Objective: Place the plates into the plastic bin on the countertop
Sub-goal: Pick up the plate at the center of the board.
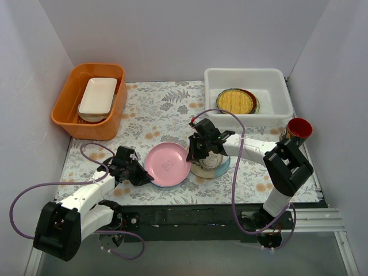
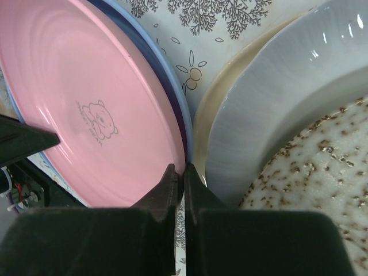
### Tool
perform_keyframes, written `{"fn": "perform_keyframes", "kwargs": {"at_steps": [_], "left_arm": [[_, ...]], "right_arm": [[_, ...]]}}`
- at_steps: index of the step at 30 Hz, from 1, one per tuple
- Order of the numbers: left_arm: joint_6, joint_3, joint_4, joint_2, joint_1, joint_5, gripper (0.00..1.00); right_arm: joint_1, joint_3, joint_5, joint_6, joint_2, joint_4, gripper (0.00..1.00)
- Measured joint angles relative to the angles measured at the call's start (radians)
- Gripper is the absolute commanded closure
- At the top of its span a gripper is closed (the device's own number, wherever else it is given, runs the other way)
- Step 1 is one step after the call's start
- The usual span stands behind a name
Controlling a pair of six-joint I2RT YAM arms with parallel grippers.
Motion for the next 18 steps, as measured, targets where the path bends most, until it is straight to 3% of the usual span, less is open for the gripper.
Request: {"fn": "perform_keyframes", "kwargs": {"at_steps": [10, 15, 18], "left_arm": [[0.0, 0.002, 0.009, -0.002, 0.0, 0.003, 1.0], [0.01, 0.021, -0.005, -0.002, 0.0, 0.0, 0.87], [0.019, 0.035, -0.012, -0.002, 0.0, 0.001, 0.73]], "right_arm": [[0.007, 0.03, 0.032, -0.006, -0.001, -0.047, 0.99], [0.007, 0.034, 0.039, -0.008, -0.006, -0.052, 0.99], [0.007, 0.034, 0.047, -0.008, -0.012, -0.053, 0.99]]}}
